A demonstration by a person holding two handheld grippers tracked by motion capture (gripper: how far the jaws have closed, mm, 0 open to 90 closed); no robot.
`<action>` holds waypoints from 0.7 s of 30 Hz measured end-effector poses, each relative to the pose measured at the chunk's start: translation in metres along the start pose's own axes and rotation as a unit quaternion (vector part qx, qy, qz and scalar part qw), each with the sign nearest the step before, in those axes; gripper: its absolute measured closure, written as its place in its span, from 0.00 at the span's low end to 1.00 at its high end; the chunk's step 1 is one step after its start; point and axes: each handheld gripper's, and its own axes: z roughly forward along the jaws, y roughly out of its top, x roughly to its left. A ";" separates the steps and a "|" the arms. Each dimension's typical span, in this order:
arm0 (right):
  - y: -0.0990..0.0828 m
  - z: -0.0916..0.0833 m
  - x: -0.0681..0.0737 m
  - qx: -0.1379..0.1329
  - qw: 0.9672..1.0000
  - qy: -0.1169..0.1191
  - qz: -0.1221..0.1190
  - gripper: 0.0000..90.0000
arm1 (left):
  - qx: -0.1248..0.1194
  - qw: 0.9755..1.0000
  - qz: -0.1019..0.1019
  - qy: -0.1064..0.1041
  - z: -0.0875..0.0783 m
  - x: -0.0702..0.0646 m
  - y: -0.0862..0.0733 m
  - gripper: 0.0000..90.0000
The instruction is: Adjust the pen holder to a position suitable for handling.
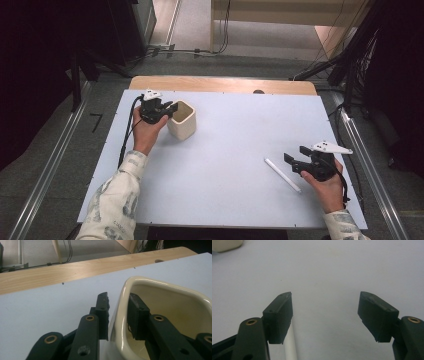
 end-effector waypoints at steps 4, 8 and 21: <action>0.000 0.000 0.000 0.001 1.000 0.001 0.000 0.30 | 0.002 1.000 0.014 0.005 0.001 -0.001 0.001 0.85; 0.000 0.001 0.000 0.001 1.000 0.001 0.001 0.30 | 0.004 1.000 0.011 0.000 0.000 -0.001 0.001 0.87; 0.001 0.002 0.001 0.002 1.000 0.003 -0.002 0.31 | 0.014 1.000 -0.001 -0.016 -0.001 -0.014 0.001 0.91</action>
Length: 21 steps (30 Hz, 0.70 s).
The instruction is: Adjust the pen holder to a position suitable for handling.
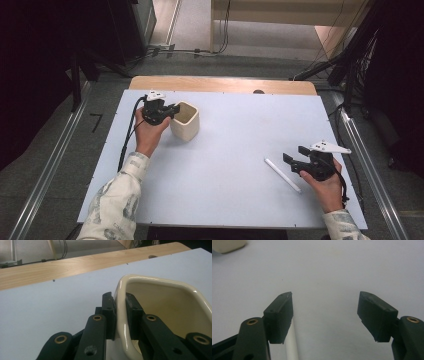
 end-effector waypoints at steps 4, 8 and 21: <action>0.000 0.000 0.000 0.000 1.000 0.001 0.001 0.31 | -0.002 1.000 0.004 -0.013 0.005 -0.017 -0.001 0.91; 0.000 0.000 0.000 0.000 1.000 0.001 0.001 0.31 | 0.000 1.000 0.009 -0.029 0.010 -0.041 -0.002 0.90; 0.000 -0.001 0.000 0.000 1.000 0.001 0.001 0.31 | 0.007 0.999 0.012 -0.052 0.018 -0.117 -0.010 0.90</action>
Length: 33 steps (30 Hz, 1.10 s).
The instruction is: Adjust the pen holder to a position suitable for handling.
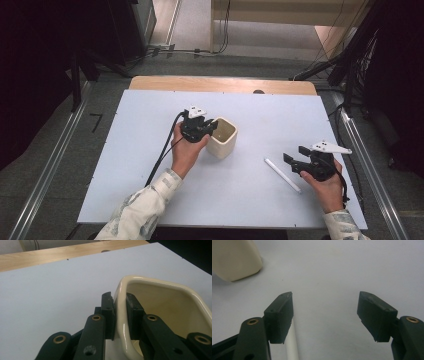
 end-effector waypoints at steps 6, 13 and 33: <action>0.000 0.000 0.000 0.000 1.000 0.000 -0.002 0.31 | 0.000 1.000 -0.007 -0.009 0.002 -0.001 -0.001 0.83; -0.001 0.000 -0.001 0.001 1.000 -0.001 -0.002 0.31 | -0.016 1.000 -0.005 -0.016 -0.001 -0.002 -0.003 0.43; -0.001 0.002 0.001 0.005 1.000 -0.001 -0.002 0.31 | -0.064 0.998 -0.020 0.019 -0.051 0.019 -0.011 0.18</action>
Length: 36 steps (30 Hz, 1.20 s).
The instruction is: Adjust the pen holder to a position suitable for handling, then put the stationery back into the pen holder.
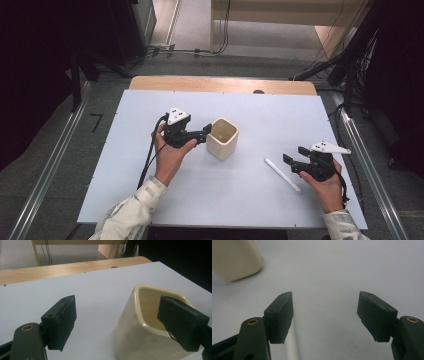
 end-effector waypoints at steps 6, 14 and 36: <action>0.000 0.000 0.000 0.000 1.000 0.000 -0.001 0.31 | -0.002 1.000 -0.009 0.014 -0.016 0.013 -0.011 0.16; -0.001 0.000 0.001 0.000 1.000 0.000 -0.002 0.31 | -0.008 0.999 -0.016 0.049 -0.039 0.033 -0.026 0.13; -0.002 0.000 0.002 0.000 1.000 0.001 -0.004 0.31 | 0.009 0.993 -0.049 0.107 -0.087 0.073 -0.063 0.12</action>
